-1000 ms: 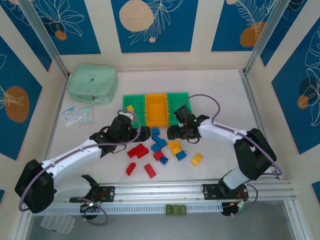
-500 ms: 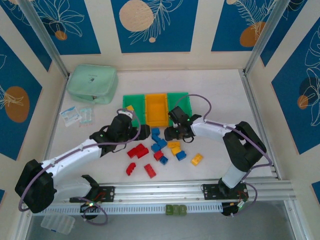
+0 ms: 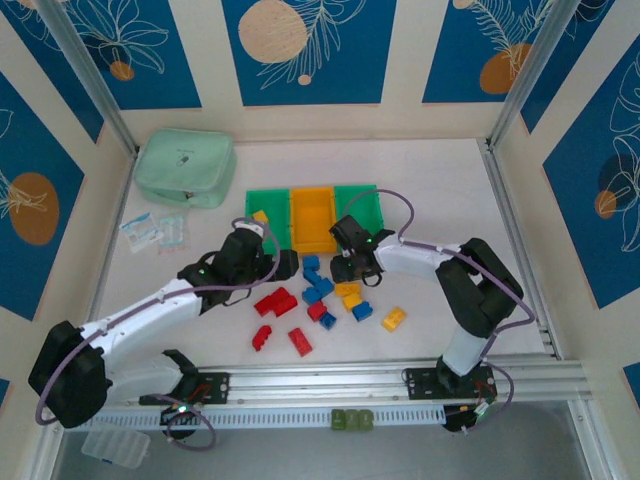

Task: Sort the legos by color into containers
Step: Pick up the lego from the center of the table, then place the lego in the container.

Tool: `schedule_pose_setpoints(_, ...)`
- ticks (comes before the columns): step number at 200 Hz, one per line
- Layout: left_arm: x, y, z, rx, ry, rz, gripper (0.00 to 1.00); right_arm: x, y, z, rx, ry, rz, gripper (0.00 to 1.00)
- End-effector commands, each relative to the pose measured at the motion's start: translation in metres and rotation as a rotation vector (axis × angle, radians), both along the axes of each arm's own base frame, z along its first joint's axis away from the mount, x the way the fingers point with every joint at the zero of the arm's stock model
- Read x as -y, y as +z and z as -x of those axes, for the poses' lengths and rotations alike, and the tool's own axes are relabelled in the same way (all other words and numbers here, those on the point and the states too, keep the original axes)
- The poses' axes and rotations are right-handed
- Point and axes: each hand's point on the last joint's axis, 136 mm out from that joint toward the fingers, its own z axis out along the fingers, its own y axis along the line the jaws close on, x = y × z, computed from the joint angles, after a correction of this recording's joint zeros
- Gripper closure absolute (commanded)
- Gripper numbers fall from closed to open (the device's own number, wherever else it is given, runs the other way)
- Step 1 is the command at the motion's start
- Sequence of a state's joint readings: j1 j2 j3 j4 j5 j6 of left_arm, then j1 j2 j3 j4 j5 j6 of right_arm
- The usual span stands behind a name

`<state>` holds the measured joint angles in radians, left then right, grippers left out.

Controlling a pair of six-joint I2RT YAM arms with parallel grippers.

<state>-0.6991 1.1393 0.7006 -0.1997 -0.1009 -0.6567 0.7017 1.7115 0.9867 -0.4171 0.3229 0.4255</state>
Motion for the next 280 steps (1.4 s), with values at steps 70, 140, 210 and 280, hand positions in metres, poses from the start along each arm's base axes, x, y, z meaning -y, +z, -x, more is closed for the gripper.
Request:
schedule_pose_setpoints(70, -0.016, 0.023, 0.002, 0.082, 0.051, 0.007, 0.01, -0.009, 0.049, 0.012, 0.097, 0.062, 0.033, 0.73)
schedule_pose_setpoints(140, -0.057, 0.036, 0.020, 0.109, 0.147, -0.054, 0.01, -0.073, 0.102, -0.005, 0.183, 0.155, -0.088, 0.74)
schedule_pose_setpoints(210, -0.090, 0.026, 0.042, 0.085, 0.221, -0.090, 0.01, -0.166, 0.107, -0.070, 0.226, 0.243, -0.175, 0.73)
schedule_pose_setpoints(280, -0.092, 0.032, 0.044, 0.094, 0.218, -0.088, 0.01, -0.184, 0.122, -0.117, 0.268, 0.230, -0.177, 0.46)
